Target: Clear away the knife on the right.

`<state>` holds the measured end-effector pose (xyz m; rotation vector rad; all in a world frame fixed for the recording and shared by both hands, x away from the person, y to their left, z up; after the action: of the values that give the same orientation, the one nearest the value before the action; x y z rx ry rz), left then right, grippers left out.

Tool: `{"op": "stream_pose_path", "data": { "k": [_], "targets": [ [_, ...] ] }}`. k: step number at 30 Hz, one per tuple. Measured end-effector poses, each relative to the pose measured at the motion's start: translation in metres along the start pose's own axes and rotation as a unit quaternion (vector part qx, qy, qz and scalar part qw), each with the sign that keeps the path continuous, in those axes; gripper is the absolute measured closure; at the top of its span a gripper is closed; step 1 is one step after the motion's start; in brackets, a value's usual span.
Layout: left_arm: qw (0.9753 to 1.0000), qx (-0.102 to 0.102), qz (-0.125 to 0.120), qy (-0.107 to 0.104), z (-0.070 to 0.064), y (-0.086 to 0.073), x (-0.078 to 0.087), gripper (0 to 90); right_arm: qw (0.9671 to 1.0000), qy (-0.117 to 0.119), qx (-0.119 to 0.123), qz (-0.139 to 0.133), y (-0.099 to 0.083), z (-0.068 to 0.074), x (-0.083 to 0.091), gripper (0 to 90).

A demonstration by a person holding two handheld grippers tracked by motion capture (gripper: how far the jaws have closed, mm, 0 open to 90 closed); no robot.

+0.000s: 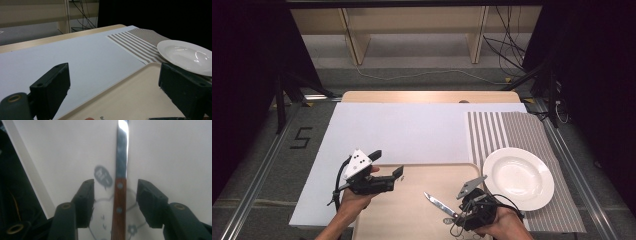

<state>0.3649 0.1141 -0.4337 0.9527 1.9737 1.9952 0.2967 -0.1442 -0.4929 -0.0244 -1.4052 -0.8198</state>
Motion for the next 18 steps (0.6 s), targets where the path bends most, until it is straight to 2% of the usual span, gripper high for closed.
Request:
{"op": "stream_pose_path", "data": {
  "k": [2, 3, 4, 8, 14, 18],
  "targets": [
    [1.0000, 0.000, 0.000, 0.000, 0.000, 0.000, 0.000, 10.2, 0.9993, -0.010, 0.020, -0.029, 0.006, 0.003, 0.000, 66.8],
    [1.0000, 0.000, 0.001, 0.001, 0.000, 0.000, 0.000, 10.2, 0.9986, -0.014, 0.034, -0.038, 0.009, 0.006, -0.004, 75.3],
    [1.0000, 0.000, 0.001, 0.001, 0.000, 0.000, 0.000, 10.2, 0.9986, -0.014, 0.034, -0.038, 0.009, 0.006, -0.004, 75.3],
    [1.0000, 0.000, 0.002, 0.000, 0.000, 0.000, 0.000, 10.2, 0.9981, -0.010, 0.058, -0.019, 0.009, 0.011, -0.015, 86.5],
    [1.0000, 0.000, 0.002, 0.000, 0.001, 0.000, 0.000, 10.2, 0.9964, -0.022, 0.080, 0.013, 0.006, 0.013, -0.028, 90.0],
    [1.0000, -0.001, 0.002, 0.000, 0.000, 0.000, -0.001, 10.2, 0.9959, -0.028, 0.082, 0.027, 0.003, 0.011, -0.031, 90.0]
  ]
}}
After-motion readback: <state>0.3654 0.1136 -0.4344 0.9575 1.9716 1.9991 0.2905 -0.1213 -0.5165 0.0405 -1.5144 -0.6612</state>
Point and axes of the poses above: each handheld gripper's, and its own axes: x roughly backward along the jaws, y roughly out of its top, z roughly to its left, the point moved 6 cm from there along -x, roughly forward along the jaws, and after that the axes turned 5 degrees about y, right-handed, at the moved point
